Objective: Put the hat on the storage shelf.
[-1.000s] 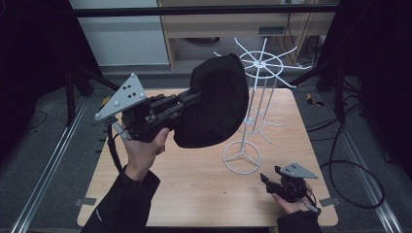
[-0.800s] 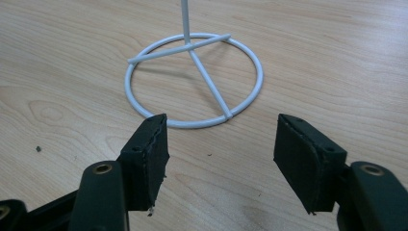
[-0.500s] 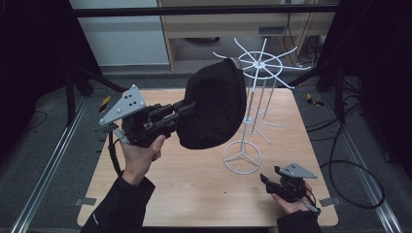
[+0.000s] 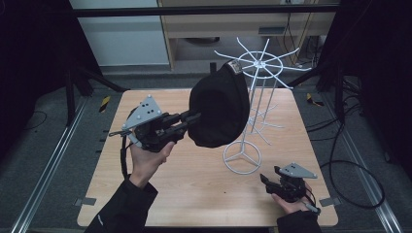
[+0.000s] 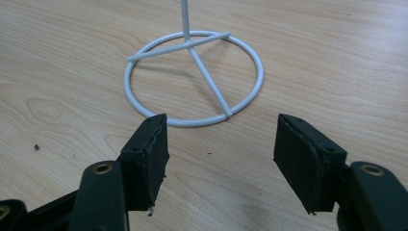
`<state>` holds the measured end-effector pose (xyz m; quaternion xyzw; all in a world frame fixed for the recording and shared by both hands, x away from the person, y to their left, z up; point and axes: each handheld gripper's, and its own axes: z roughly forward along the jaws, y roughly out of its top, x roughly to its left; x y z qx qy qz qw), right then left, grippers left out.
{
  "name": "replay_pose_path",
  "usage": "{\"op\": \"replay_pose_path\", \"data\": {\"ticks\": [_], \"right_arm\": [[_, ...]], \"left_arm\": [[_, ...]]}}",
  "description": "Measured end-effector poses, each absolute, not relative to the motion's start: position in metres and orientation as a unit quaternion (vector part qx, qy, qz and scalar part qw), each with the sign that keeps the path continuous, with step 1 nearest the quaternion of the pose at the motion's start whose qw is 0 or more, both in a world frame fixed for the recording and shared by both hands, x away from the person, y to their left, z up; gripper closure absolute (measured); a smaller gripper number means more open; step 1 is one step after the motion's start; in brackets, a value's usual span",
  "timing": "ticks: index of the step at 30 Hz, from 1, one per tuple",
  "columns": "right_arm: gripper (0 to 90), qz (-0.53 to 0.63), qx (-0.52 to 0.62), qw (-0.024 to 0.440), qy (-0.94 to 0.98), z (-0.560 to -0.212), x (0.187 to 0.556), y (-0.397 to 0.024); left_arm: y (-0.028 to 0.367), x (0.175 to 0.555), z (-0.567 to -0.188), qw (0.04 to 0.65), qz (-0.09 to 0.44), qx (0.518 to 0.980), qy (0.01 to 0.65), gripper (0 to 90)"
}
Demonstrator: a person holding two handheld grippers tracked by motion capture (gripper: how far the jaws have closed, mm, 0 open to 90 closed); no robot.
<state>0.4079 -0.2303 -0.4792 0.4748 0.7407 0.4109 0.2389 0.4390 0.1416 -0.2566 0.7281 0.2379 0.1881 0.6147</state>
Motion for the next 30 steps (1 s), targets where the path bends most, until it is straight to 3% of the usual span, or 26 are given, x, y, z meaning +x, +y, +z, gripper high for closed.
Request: {"op": "replay_pose_path", "data": {"ticks": [12,21,25,30], "right_arm": [[36.9,0.411,0.477,0.236,0.740,-0.479,0.408,-0.231],[36.9,0.412,0.478,0.236,0.739,-0.479,0.408,-0.231],[36.7,0.412,0.478,0.237,0.739,-0.479,0.408,-0.231],[36.5,0.411,0.480,0.237,0.737,-0.479,0.408,-0.231]], "left_arm": [[0.137,0.439,-0.264,0.606,0.196,0.733,0.238,69.8],[0.143,0.429,-0.268,0.611,0.205,0.728,0.235,52.4],[0.153,0.421,-0.270,0.609,0.215,0.725,0.239,40.5],[0.165,0.415,-0.275,0.605,0.224,0.722,0.249,35.2]]}}
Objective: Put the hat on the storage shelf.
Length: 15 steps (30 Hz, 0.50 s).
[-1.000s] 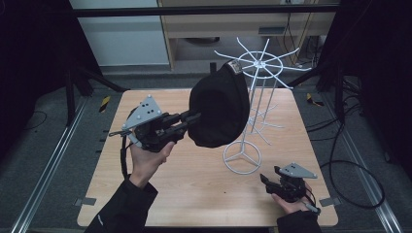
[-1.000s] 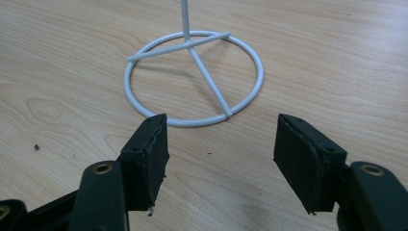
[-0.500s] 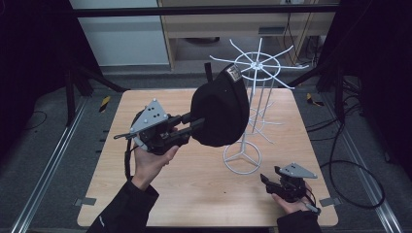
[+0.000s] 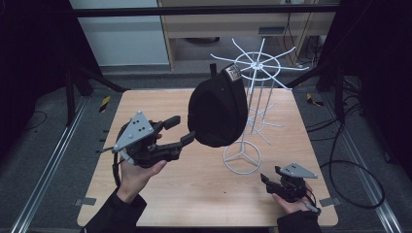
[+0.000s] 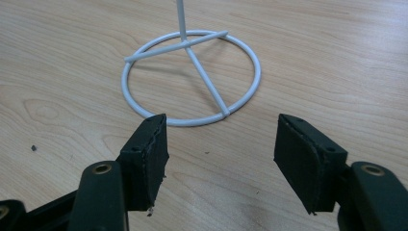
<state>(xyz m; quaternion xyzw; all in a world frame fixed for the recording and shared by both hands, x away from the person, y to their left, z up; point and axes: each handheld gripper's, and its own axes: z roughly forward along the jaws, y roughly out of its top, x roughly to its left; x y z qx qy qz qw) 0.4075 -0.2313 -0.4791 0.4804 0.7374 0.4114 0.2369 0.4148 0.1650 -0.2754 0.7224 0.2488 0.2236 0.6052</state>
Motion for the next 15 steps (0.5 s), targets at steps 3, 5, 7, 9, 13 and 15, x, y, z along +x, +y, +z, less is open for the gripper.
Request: {"op": "replay_pose_path", "data": {"ticks": [3,5,7,9,13,15], "right_arm": [[36.2,0.411,0.480,0.238,0.737,-0.479,0.408,-0.231],[35.8,0.412,0.481,0.239,0.736,-0.479,0.407,-0.232],[35.2,0.411,0.483,0.240,0.735,-0.479,0.408,-0.232],[34.2,0.411,0.483,0.243,0.734,-0.480,0.408,-0.233],[32.7,0.410,0.486,0.243,0.732,-0.480,0.408,-0.233],[31.6,0.411,0.490,0.240,0.730,-0.480,0.408,-0.234]], "left_arm": [[0.177,0.411,-0.282,0.605,0.229,0.717,0.261,33.2],[0.185,0.410,-0.288,0.602,0.230,0.714,0.272,32.5],[0.194,0.410,-0.297,0.596,0.234,0.713,0.286,31.6],[0.204,0.411,-0.307,0.586,0.236,0.716,0.299,30.4],[0.223,0.413,-0.332,0.570,0.235,0.714,0.332,29.1],[0.233,0.415,-0.346,0.560,0.234,0.713,0.351,28.7]]}}
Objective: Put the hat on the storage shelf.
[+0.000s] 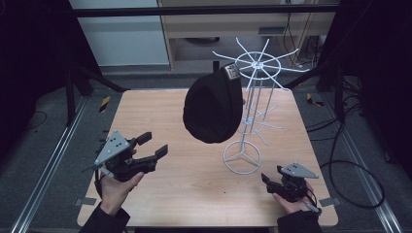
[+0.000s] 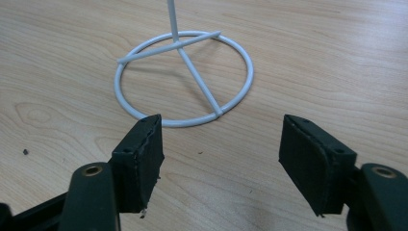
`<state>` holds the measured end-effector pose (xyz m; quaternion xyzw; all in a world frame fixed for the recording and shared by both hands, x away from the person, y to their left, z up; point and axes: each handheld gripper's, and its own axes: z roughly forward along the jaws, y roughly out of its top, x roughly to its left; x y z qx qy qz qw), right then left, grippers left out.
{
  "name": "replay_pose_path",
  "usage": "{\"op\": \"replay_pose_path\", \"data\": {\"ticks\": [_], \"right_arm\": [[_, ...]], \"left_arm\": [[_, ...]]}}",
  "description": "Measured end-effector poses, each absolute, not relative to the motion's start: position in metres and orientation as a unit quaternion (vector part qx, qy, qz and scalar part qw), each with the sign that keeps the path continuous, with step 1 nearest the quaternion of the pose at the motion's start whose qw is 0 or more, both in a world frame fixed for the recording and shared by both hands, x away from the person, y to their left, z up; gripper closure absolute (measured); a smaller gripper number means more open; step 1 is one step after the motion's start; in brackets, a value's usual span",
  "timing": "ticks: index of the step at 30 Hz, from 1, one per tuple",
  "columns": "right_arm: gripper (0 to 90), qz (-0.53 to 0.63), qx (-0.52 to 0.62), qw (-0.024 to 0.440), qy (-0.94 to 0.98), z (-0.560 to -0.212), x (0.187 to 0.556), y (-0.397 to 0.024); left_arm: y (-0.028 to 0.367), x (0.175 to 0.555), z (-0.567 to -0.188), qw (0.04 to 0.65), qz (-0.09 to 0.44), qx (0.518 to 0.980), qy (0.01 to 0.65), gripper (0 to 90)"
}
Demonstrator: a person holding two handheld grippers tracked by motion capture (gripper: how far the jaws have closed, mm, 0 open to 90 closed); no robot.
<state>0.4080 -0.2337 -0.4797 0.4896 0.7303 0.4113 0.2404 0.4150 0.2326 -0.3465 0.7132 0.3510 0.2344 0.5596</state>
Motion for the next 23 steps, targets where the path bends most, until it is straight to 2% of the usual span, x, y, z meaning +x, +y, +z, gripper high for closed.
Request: {"op": "replay_pose_path", "data": {"ticks": [6,9,16,23], "right_arm": [[27.5,0.407,0.498,0.243,0.727,-0.481,0.410,-0.238],[26.0,0.405,0.500,0.242,0.726,-0.482,0.410,-0.239],[22.2,0.396,0.512,0.245,0.722,-0.485,0.414,-0.247],[20.4,0.390,0.521,0.243,0.720,-0.488,0.417,-0.255]], "left_arm": [[0.268,0.422,-0.403,0.505,0.238,0.715,0.420,27.2],[0.280,0.425,-0.419,0.489,0.240,0.712,0.443,27.2],[0.321,0.434,-0.465,0.407,0.266,0.713,0.505,25.7],[0.330,0.440,-0.479,0.376,0.282,0.721,0.509,24.1]]}}
